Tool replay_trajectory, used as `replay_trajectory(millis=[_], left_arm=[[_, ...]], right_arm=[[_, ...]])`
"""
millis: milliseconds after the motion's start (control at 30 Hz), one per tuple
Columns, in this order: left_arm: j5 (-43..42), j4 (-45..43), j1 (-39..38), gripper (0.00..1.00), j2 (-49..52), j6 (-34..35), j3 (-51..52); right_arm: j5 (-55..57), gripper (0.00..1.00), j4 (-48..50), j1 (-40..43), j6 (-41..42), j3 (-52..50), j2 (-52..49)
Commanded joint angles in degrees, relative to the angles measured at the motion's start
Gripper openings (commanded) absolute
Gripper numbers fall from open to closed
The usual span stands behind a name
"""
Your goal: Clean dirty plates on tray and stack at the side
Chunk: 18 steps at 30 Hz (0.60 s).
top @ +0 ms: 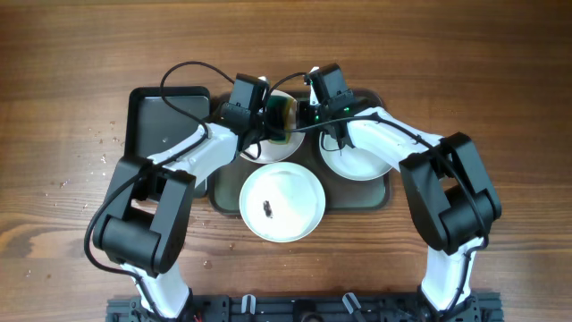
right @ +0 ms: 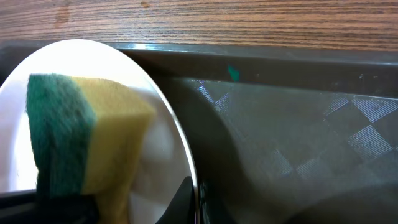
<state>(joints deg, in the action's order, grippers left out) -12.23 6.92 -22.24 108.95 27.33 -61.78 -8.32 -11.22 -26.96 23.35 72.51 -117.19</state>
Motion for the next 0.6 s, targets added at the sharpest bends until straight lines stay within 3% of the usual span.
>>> replay_trajectory(millis=[0,267,567], left_arm=[[-2.1,-0.9,0.5,0.04,-1.4,0.1,-0.8],[5.6,-2.8,1.2,0.04,-9.8,0.1,-1.2],[13.6,2.7,1.2,0.04,-6.8,0.1,-1.1]], right_arm=[[-0.3,0.04,0.5,-0.2,0.6,0.1,-1.0],[-0.3,0.04,0.5,-0.2,0.6,0.1,-1.0],[-0.3,0.04,0.5,-0.2,0.6,0.1,-1.0]])
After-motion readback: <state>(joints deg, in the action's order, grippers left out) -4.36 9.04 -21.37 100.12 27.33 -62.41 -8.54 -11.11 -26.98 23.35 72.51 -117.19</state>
